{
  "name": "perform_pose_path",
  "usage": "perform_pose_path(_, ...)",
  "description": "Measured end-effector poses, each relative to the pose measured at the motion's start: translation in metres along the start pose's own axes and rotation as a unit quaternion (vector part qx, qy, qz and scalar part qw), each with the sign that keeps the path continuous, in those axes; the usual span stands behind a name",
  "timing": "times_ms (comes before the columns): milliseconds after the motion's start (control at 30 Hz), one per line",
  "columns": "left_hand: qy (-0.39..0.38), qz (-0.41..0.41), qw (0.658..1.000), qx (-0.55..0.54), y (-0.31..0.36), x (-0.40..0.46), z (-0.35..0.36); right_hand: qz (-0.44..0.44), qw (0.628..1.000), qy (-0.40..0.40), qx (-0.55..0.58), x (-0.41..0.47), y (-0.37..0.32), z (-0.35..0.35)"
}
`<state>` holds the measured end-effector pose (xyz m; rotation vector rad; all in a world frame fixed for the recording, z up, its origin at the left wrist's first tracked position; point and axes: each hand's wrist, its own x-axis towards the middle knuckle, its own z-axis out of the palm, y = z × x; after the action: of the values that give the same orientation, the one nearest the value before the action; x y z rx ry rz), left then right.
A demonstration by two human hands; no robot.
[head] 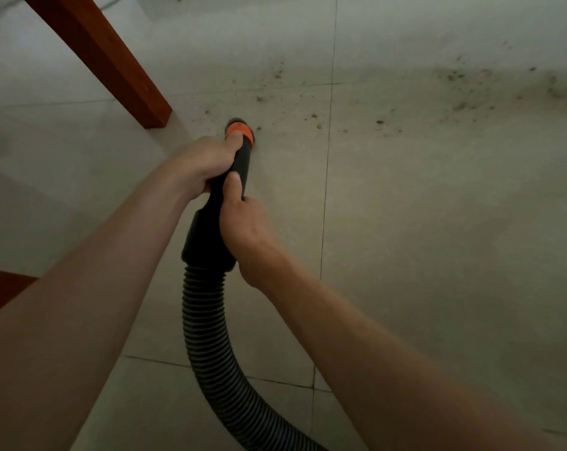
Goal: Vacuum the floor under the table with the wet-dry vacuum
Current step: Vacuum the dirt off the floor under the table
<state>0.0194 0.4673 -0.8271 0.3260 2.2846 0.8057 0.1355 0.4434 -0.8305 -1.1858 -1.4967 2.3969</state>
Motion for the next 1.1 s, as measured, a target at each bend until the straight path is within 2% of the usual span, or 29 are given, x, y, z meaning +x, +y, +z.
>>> perform_pose_path(167, -0.012, 0.033, 0.999, -0.026, 0.010, -0.003, 0.017, -0.007, 0.999, 0.032, 0.006, 0.001, 0.000, -0.011)
perform_pose_path(333, -0.018, 0.030, 0.999, -0.030, 0.010, -0.001, 0.015, -0.018, 0.999, 0.028, -0.005, 0.004, -0.001, -0.010)
perform_pose_path(567, 0.031, -0.011, 0.998, -0.047, -0.011, 0.010, -0.019, -0.001, 0.998, -0.026, -0.055, 0.015, -0.006, 0.008)
perform_pose_path(800, 0.055, -0.023, 0.996, -0.059, -0.022, 0.019, -0.027, -0.010, 0.994, -0.023, -0.110, 0.032, -0.001, 0.024)
perform_pose_path(1100, 0.045, 0.014, 0.999, -0.013, -0.011, 0.022, -0.011, -0.008, 0.999, 0.019, -0.041, 0.038, 0.005, 0.018)
